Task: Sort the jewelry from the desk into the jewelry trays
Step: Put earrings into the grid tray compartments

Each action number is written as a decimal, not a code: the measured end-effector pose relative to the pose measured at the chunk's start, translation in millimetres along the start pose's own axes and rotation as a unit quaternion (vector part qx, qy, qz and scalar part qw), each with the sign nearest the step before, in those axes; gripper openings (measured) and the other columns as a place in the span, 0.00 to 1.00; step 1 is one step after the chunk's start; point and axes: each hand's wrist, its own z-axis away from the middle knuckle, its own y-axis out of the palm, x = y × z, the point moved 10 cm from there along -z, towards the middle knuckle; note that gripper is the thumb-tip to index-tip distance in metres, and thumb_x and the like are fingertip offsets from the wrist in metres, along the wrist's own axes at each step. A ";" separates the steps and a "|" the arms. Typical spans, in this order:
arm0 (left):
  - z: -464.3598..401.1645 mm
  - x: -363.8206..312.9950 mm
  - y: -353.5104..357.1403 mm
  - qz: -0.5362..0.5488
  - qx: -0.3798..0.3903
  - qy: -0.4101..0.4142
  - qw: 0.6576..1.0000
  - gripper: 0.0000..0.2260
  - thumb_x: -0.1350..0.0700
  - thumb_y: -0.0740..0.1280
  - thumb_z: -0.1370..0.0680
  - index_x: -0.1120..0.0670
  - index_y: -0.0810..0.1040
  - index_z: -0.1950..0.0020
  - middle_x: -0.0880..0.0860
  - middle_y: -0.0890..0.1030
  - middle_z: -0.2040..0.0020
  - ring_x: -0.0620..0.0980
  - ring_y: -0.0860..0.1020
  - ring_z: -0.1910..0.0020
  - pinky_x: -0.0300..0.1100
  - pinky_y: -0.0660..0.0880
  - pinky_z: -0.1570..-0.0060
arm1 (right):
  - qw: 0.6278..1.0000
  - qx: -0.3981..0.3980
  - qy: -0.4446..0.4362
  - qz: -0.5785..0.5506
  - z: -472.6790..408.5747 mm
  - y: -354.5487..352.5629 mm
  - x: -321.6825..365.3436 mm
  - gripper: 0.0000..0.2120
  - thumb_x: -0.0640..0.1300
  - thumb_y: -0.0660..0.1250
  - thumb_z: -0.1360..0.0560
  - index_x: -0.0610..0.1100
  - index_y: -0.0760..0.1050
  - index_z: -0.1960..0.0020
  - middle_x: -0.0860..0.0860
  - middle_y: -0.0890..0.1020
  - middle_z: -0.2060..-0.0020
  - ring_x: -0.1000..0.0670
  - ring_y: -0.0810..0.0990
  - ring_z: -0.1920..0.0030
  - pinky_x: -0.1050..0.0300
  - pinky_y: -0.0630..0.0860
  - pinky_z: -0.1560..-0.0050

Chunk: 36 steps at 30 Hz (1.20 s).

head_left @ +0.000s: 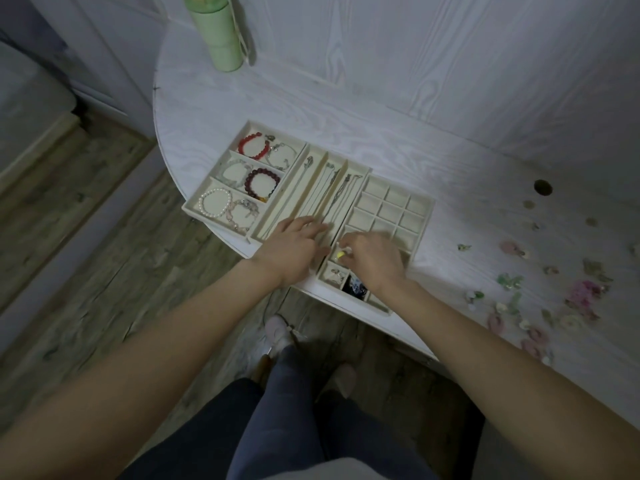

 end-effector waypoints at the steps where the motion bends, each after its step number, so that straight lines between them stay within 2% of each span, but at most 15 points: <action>1: 0.0 0.2 -0.1 0.003 0.002 -0.001 1.000 0.27 0.62 0.59 0.23 0.49 0.60 0.24 0.49 0.49 0.22 0.52 0.46 0.24 0.49 0.46 0.27 | 1.000 -0.006 0.005 0.002 1.5 -0.2 -1.9 0.11 0.47 0.66 0.23 0.47 0.78 0.42 0.47 0.82 0.49 0.46 0.81 0.49 0.50 0.79 0.53; 6: 0.5 -1.7 -0.7 0.009 0.008 0.000 1.000 0.27 0.63 0.58 0.23 0.50 0.60 0.25 0.49 0.49 0.22 0.52 0.46 0.24 0.48 0.45 0.27 | 0.999 0.000 0.031 0.025 4.1 3.6 -6.8 0.10 0.50 0.65 0.23 0.44 0.80 0.50 0.48 0.82 0.54 0.46 0.81 0.53 0.51 0.79 0.57; 10: -1.7 -1.0 -1.7 0.014 0.004 -0.005 1.000 0.26 0.63 0.57 0.23 0.51 0.62 0.25 0.49 0.50 0.22 0.51 0.46 0.24 0.48 0.45 0.27 | 0.999 0.009 0.030 0.034 2.7 7.5 -0.8 0.04 0.42 0.66 0.24 0.46 0.79 0.51 0.48 0.81 0.56 0.46 0.81 0.55 0.50 0.79 0.59; 18: -2.0 -1.6 -2.6 0.017 0.000 0.000 1.000 0.25 0.62 0.56 0.22 0.51 0.61 0.25 0.49 0.51 0.22 0.51 0.47 0.24 0.47 0.45 0.27 | 0.994 0.030 -0.007 0.106 -4.9 4.6 6.7 0.10 0.33 0.65 0.25 0.44 0.79 0.48 0.47 0.81 0.54 0.46 0.80 0.56 0.54 0.75 0.64; 25: -4.8 -1.4 -1.1 0.011 -0.004 0.003 1.000 0.25 0.62 0.57 0.23 0.51 0.64 0.26 0.49 0.52 0.22 0.51 0.47 0.24 0.47 0.46 0.27 | 0.997 0.031 -0.024 0.072 -8.3 2.6 10.6 0.06 0.42 0.66 0.23 0.46 0.79 0.47 0.48 0.82 0.55 0.47 0.81 0.54 0.53 0.78 0.58; 31: -5.5 -0.5 -0.3 0.014 -0.006 0.002 1.000 0.24 0.62 0.58 0.23 0.53 0.66 0.27 0.50 0.54 0.23 0.51 0.48 0.24 0.47 0.46 0.27 | 0.994 0.000 -0.029 0.106 -8.8 1.8 12.8 0.07 0.38 0.66 0.24 0.44 0.78 0.48 0.48 0.81 0.55 0.47 0.80 0.56 0.57 0.71 0.64; 36: -3.6 -0.9 -4.7 0.025 -0.006 -0.006 1.000 0.18 0.62 0.58 0.22 0.60 0.71 0.32 0.52 0.56 0.23 0.52 0.49 0.24 0.47 0.46 0.27 | 0.992 -0.008 -0.039 0.119 -7.0 -2.2 16.2 0.05 0.38 0.65 0.23 0.43 0.77 0.48 0.48 0.80 0.54 0.47 0.79 0.57 0.56 0.66 0.67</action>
